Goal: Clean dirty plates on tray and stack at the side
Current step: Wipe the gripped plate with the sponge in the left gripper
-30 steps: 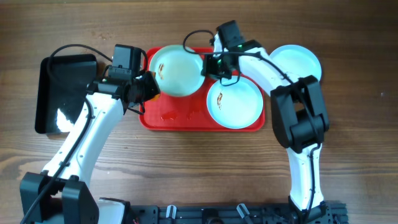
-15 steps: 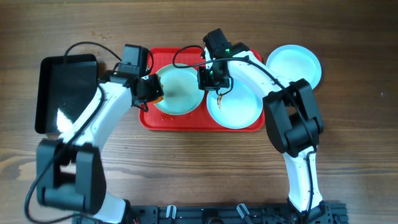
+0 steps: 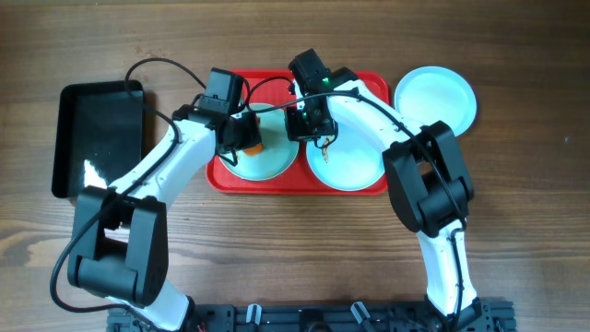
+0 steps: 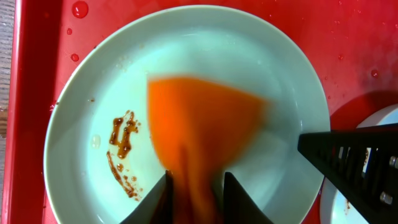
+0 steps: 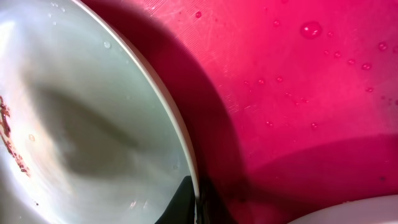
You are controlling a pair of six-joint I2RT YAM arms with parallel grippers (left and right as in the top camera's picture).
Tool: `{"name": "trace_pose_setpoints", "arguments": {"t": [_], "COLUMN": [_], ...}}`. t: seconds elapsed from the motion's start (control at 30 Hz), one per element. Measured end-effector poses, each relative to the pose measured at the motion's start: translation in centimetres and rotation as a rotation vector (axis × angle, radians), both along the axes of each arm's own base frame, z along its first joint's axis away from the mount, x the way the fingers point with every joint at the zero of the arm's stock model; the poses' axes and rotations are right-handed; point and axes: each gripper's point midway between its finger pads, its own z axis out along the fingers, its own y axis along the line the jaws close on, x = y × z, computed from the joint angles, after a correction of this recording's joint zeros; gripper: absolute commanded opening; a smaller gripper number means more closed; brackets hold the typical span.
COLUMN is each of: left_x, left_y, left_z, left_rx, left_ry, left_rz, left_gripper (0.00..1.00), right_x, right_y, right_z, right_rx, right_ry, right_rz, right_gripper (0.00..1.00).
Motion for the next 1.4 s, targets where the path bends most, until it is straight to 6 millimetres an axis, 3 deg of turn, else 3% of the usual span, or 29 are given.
{"name": "trace_pose_setpoints", "arguments": {"t": [0.4, 0.5, 0.63, 0.77, 0.93, 1.0, 1.13, 1.4], "left_x": [0.1, 0.0, -0.5, -0.7, -0.9, -0.9, -0.9, -0.7], "left_y": [0.2, -0.6, -2.3, -3.4, -3.4, -3.4, -3.1, -2.7], "left_z": [0.0, 0.1, 0.1, 0.0, -1.8, -2.1, -2.6, -2.7], "left_rx": [0.022, 0.009, -0.009, -0.027, -0.025, -0.024, -0.011, 0.009], "left_ry": [-0.007, -0.013, -0.009, -0.008, 0.039, 0.046, 0.055, 0.049], "left_rz": [0.004, -0.016, -0.052, -0.043, -0.007, -0.001, 0.015, 0.027], "left_gripper": [0.3, 0.24, 0.24, 0.25, 0.34, 0.3, 0.04, 0.04], "right_x": [0.0, 0.0, 0.0, 0.0, 0.0, 0.0, 0.0, 0.0], "right_y": [0.0, 0.0, 0.0, 0.0, 0.0, 0.0, 0.0, 0.0], "right_z": [0.0, 0.0, 0.0, 0.0, 0.0, 0.0, 0.0, 0.0], "right_rx": [0.0, 0.0, 0.001, 0.001, 0.001, 0.0, 0.001, 0.001], "right_ry": [0.0, -0.001, -0.001, 0.0, 0.0, -0.001, 0.0, 0.0], "right_rz": [0.0, 0.0, 0.0, 0.0, 0.0, 0.0, 0.0, 0.0], "right_gripper": [0.04, 0.04, 0.04, 0.04, 0.04, 0.04, 0.04, 0.04]}}
